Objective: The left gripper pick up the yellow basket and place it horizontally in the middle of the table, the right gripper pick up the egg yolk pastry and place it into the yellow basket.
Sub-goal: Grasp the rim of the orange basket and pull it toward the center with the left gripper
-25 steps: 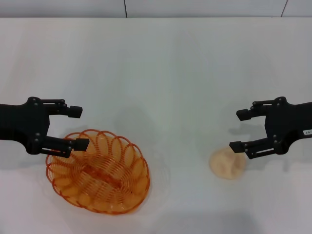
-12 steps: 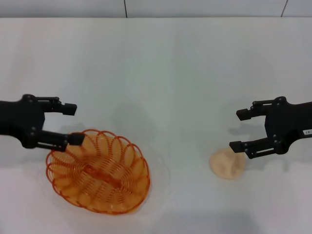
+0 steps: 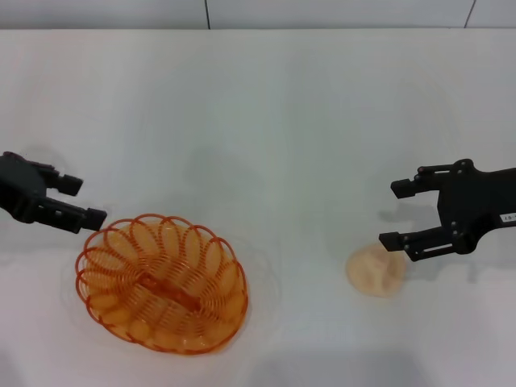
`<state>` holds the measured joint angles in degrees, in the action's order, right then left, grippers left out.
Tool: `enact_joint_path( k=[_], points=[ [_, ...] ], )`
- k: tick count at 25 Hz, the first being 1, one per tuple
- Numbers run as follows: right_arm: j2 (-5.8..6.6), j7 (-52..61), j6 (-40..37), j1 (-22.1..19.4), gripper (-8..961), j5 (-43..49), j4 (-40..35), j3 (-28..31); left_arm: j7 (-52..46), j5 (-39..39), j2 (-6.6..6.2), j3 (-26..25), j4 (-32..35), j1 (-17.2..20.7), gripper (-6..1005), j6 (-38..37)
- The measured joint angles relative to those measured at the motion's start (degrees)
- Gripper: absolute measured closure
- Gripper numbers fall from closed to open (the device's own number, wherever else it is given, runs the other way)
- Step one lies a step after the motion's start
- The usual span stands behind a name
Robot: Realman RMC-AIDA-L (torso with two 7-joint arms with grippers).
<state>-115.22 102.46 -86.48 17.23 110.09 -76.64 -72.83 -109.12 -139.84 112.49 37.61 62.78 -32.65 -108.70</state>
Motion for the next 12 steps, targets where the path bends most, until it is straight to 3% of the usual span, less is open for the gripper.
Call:
enact_joint_path(
  k=[6,12],
  points=[
    [0.00,0.0,0.0,0.3,150,-0.7,0.0,-0.1,-3.5,-10.9,0.85,0.3,-0.1,-4.0,195,0.4],
    [-0.07,-0.1,0.2,0.5,151,-1.5,0.0,-0.2,-3.5,-12.7,2.06,3.6,-1.2,-4.5,203,1.7]
  ],
)
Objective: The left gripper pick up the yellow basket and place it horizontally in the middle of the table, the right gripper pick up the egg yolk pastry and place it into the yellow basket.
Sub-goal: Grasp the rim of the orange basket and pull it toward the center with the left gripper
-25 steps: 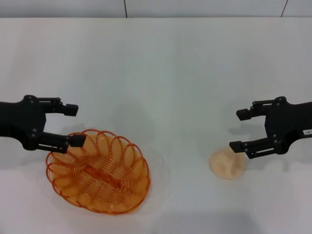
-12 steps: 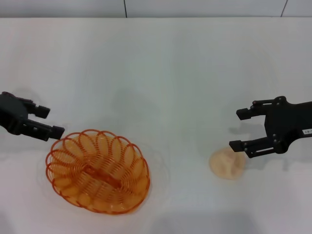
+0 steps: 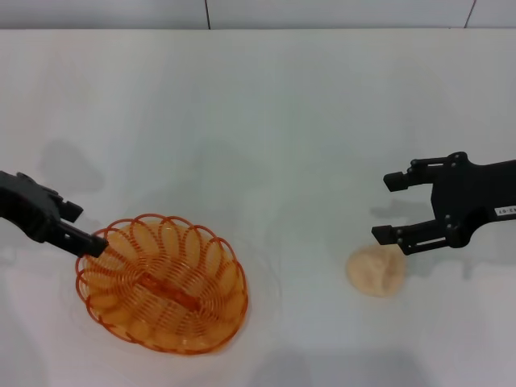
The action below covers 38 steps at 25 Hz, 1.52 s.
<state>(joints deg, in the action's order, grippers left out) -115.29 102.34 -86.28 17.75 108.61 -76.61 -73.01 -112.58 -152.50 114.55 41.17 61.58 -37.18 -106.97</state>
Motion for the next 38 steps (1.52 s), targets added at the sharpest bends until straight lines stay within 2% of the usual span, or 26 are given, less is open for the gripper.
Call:
enact_joint_path(
  k=[5,20,27,31,38],
  points=[
    [-0.02,0.0,0.2,0.1,151,-0.1,0.1,-0.4,-1.5,-1.2,0.12,2.8,-1.3,-0.3,210,0.7],
    [-0.02,0.2,0.3,0.1,151,-0.6,0.6,-0.5,-6.9,-3.9,0.60,3.8,-4.8,-1.6,230,4.7],
    [-0.01,0.1,0.4,0.1,150,-0.7,0.7,-0.6,-10.9,-4.0,1.25,7.4,-5.3,-2.5,240,5.8],
    [-0.01,0.0,0.4,0.1,150,-0.7,0.7,-0.6,-12.4,-4.0,1.20,8.4,-5.4,-3.2,245,5.5],
    [-0.02,0.0,0.4,0.1,150,-0.7,0.7,-0.5,-15.6,-4.0,0.65,13.8,-5.5,-3.8,255,4.4]
  ],
)
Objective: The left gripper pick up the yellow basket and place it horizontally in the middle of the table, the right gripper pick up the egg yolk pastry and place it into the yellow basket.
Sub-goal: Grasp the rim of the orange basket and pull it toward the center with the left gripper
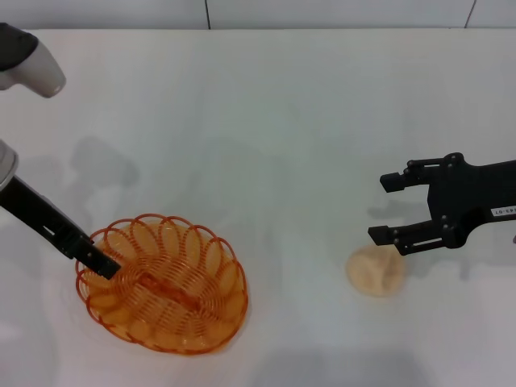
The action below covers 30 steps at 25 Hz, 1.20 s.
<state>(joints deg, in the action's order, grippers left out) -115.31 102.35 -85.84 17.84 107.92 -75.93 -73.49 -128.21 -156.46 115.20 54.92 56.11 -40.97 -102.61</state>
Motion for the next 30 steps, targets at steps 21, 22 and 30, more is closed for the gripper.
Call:
enact_joint_path(
  k=[21,22,30],
  points=[
    [0.00,-0.1,-0.3,-0.2,151,0.0,0.7,0.0,-2.4,-0.8,0.72,0.5,-2.0,-0.9,505,1.4],
    [0.00,-0.1,-0.3,-0.2,150,-0.1,0.7,0.0,-2.4,-0.8,0.73,0.5,-2.0,-0.9,506,1.4],
    [0.00,-0.2,-0.5,-0.3,151,-0.1,0.7,0.2,-3.3,-1.3,0.73,0.5,-2.1,-0.9,511,2.1]
  ],
)
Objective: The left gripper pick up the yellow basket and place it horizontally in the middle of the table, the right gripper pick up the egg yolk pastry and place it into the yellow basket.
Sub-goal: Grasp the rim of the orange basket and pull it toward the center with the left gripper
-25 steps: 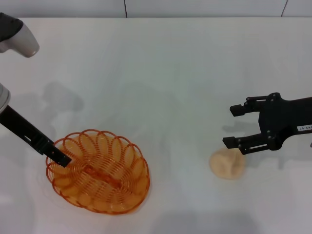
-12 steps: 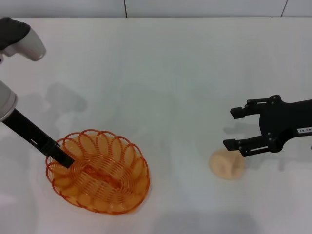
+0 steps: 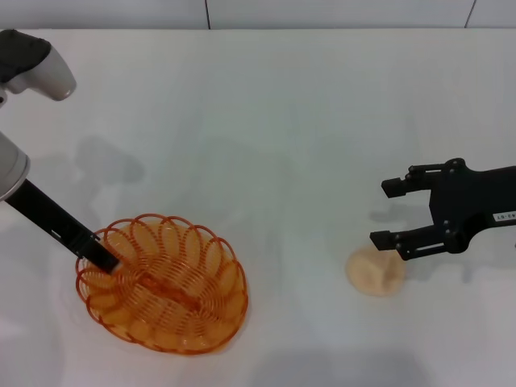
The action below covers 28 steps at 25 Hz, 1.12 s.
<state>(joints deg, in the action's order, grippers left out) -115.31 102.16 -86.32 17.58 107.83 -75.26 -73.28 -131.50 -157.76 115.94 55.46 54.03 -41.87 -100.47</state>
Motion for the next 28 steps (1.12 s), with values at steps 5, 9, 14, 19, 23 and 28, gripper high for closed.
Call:
enact_joint_path(
  k=[5,9,14,19,23,28],
  points=[
    [0.02,0.0,0.0,0.0,151,0.0,0.0,0.1,-0.6,-0.2,0.00,0.0,-0.1,-0.1,657,1.0],
    [0.06,0.0,0.0,0.0,151,0.0,0.0,0.2,-0.6,-0.3,0.08,0.4,-0.2,-0.1,729,1.4],
    [0.08,-0.1,0.0,0.2,151,0.0,0.0,0.2,-0.8,-0.3,0.13,1.2,-0.5,-0.3,762,1.7],
    [0.09,-0.1,0.0,0.2,151,0.0,0.0,0.2,-0.8,-0.3,0.16,1.6,-0.9,-0.7,839,1.6],
    [0.09,-0.1,0.0,0.3,151,0.0,-0.2,0.2,-0.7,-0.1,0.16,1.6,-0.9,-0.8,872,1.6],
    [0.09,-0.1,0.1,0.3,151,0.0,-0.2,0.2,-0.3,0.4,-0.03,1.2,-0.8,-0.9,889,1.8]
  ],
)
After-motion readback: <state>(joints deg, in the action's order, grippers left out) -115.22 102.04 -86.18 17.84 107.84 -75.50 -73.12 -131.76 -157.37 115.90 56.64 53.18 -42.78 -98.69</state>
